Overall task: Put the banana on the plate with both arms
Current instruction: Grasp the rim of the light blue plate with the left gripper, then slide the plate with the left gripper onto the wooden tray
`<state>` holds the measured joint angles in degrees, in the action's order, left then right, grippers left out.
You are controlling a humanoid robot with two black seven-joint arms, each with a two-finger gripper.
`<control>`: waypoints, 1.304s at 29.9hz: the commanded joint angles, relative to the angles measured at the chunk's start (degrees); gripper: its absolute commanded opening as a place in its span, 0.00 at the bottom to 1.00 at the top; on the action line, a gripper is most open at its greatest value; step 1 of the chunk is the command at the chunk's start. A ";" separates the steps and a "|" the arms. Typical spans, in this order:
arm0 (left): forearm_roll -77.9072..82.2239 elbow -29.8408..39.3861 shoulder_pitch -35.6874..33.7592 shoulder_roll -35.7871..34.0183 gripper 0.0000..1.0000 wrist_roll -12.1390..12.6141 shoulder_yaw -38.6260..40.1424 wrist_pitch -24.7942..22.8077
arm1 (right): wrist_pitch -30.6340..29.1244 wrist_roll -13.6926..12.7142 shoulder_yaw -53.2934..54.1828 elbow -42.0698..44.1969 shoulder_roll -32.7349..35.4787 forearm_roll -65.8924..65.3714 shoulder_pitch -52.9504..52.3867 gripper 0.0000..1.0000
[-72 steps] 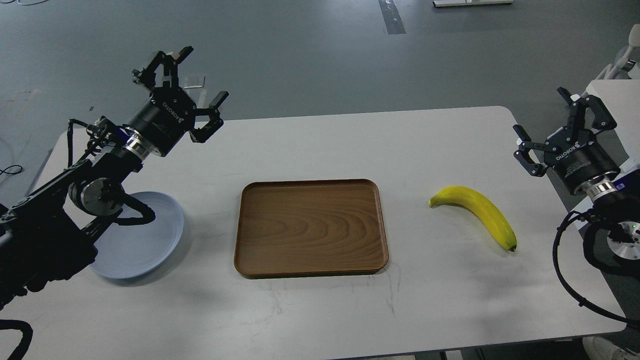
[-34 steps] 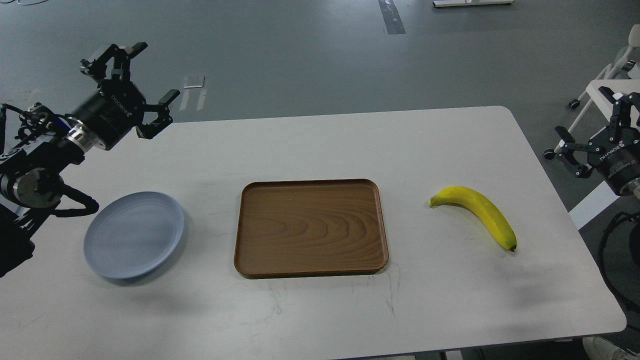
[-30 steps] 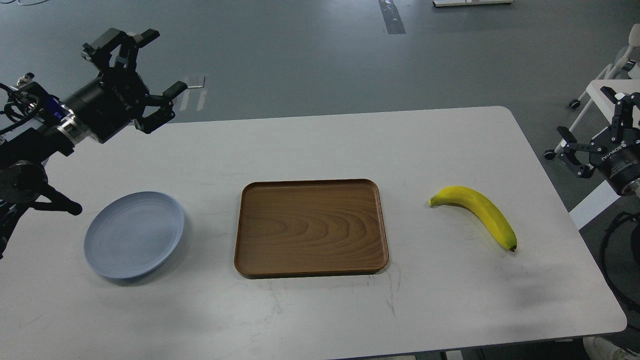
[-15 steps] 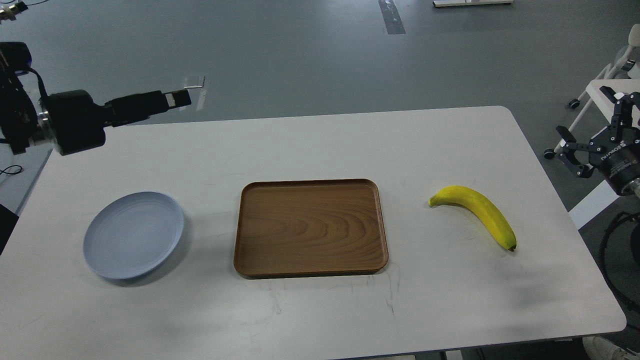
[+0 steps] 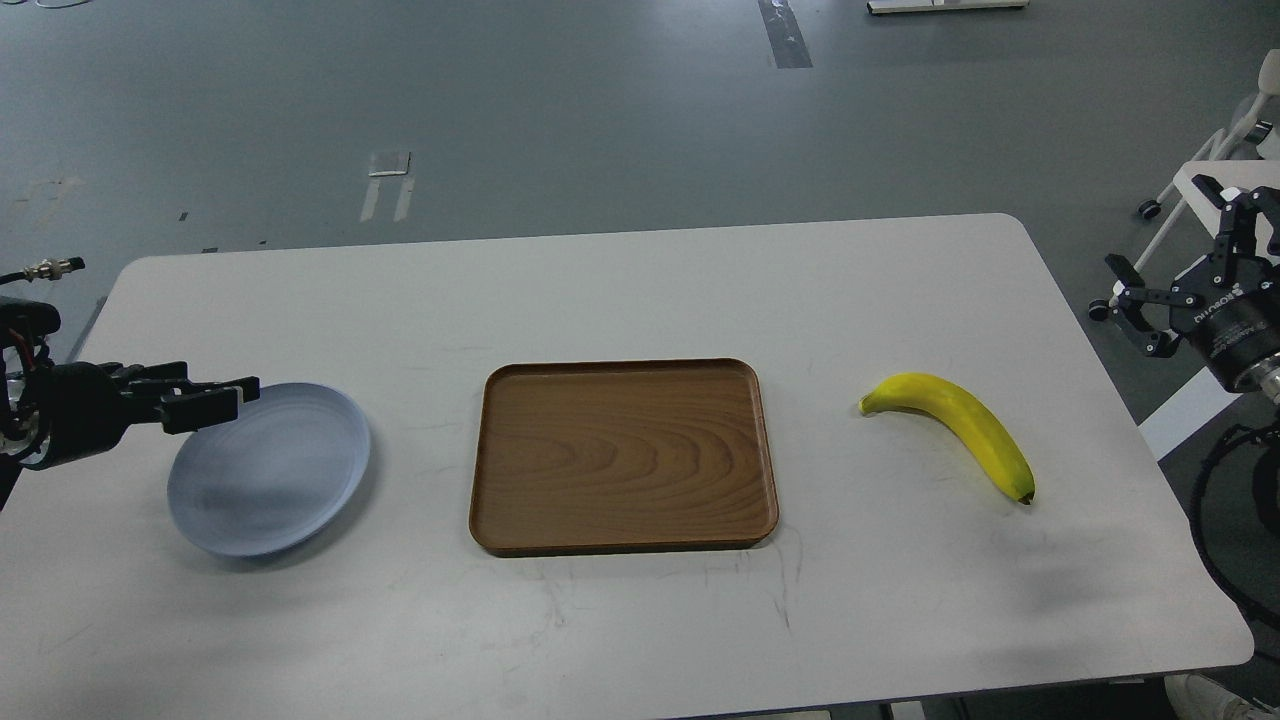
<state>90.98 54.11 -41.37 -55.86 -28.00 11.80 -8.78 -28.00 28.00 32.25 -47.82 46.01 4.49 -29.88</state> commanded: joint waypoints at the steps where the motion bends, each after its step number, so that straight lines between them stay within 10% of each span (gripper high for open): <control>1: -0.36 -5.41 1.64 1.37 0.97 0.00 -1.17 0.52 | 0.00 0.00 0.01 0.00 -0.04 0.00 0.00 1.00; 13: -4.40 -11.57 6.47 4.53 0.89 0.00 -1.26 0.43 | 0.00 0.00 0.09 -0.08 -0.04 0.00 0.00 1.00; 27: -6.52 -11.57 8.23 4.53 0.00 0.00 -1.26 0.26 | 0.00 0.00 0.09 0.00 -0.13 0.00 0.00 1.00; 39: -6.69 -10.87 6.74 4.27 0.00 0.00 -1.08 0.17 | 0.00 0.00 0.45 0.00 -0.05 0.00 -0.09 1.00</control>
<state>84.55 42.62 -34.08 -51.39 -28.01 10.59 -8.54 -28.00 28.00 32.56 -47.81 45.81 4.49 -29.99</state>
